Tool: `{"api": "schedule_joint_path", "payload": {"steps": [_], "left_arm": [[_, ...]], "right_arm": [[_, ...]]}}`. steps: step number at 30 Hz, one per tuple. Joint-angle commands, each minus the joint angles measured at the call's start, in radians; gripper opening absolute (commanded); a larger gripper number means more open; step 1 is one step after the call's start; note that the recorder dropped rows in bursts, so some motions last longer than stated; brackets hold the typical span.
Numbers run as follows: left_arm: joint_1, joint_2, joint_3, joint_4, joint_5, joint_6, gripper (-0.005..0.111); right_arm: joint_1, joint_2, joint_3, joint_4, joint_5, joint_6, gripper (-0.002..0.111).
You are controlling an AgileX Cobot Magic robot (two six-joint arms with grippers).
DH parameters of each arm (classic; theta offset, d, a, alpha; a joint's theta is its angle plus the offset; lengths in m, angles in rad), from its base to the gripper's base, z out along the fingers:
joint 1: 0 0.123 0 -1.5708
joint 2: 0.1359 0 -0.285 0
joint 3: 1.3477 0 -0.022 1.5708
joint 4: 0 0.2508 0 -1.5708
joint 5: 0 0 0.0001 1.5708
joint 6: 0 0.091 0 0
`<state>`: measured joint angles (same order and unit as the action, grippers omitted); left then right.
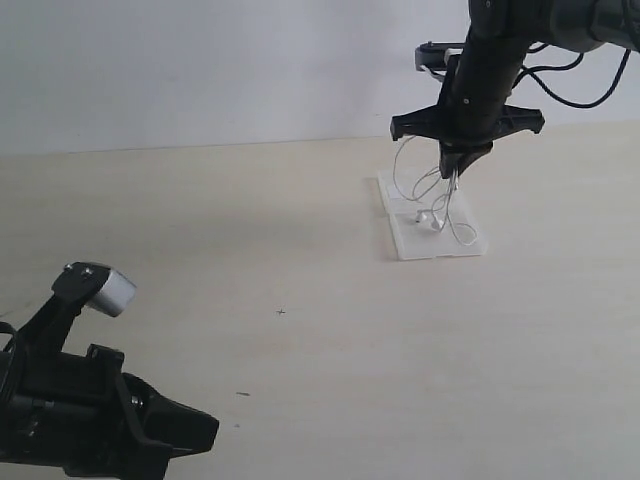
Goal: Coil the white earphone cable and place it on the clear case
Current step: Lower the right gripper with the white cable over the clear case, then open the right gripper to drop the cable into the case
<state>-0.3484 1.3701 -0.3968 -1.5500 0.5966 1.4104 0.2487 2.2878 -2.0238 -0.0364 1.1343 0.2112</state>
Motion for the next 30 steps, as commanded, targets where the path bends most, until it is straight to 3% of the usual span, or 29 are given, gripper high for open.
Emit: {"api": "schedule_joint_path", "payload": {"steps": [1,19,21,24,26,30], "left_arm": [[0.000,0.002,0.003,0.000,0.001,-0.004,0.000],[0.000,0.002,0.003,0.000,0.006,-0.004,0.000],[0.000,0.002,0.003,0.000,0.006,-0.004,0.000],[0.000,0.002,0.003,0.000,0.006,-0.004,0.000],[0.000,0.002,0.003,0.000,0.006,-0.004,0.000],[0.000,0.002,0.003,0.000,0.002,-0.004,0.000]], "right_arm": [[-0.005,0.024,-0.008,0.036,0.020,-0.053,0.000],[-0.005,0.146,-0.008,-0.018,-0.191,-0.045,0.000],[-0.005,0.146,-0.008,-0.018,-0.181,-0.047,0.011],[-0.005,0.144,-0.008,-0.018,-0.171,-0.047,0.043],[-0.005,0.140,-0.008,-0.018,-0.156,-0.021,0.058],[-0.005,0.123,-0.008,-0.014,-0.134,-0.021,0.059]]}}
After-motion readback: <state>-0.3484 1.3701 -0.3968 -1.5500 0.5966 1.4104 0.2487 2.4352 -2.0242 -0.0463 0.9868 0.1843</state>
